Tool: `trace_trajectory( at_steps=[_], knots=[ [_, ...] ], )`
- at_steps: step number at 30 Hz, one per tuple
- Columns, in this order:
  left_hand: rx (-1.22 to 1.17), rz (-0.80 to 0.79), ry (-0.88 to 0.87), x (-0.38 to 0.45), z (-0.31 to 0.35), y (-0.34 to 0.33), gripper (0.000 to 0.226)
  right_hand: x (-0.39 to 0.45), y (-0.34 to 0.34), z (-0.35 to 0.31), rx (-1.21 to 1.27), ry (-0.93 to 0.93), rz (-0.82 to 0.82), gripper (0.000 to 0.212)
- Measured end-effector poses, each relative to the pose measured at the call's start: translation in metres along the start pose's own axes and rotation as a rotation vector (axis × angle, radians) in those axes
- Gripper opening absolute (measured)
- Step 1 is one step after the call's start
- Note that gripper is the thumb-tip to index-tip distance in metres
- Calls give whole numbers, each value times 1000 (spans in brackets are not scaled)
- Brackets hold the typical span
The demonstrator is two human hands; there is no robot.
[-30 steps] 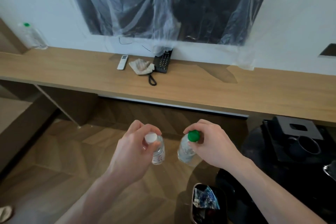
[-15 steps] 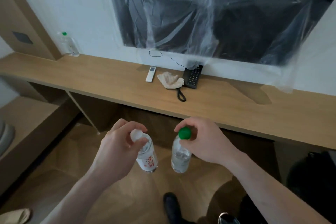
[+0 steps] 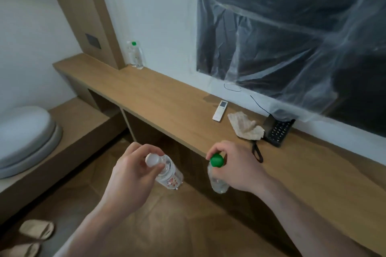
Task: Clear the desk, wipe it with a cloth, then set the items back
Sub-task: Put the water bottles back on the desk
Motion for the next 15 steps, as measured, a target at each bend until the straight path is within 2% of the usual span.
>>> trace_trajectory(
  at_steps=[6, 15],
  knots=[
    [34, 112, 81, 53, -58, 63, 16, 103, -16, -57, 4, 61, -49, 20],
    [123, 80, 53, 159, -164, 164, 17, 226, -82, -146, 76, 32, -29, 22]
  ],
)
Point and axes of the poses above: each hand's wrist, its own x-axis towards the middle knuckle, its own y-axis out of the back of the hand, z = x × y, the point moved 4 cm from there along x, towards the middle knuckle, and after that the axes turned 2 degrees about -y, right-handed, at the moved point
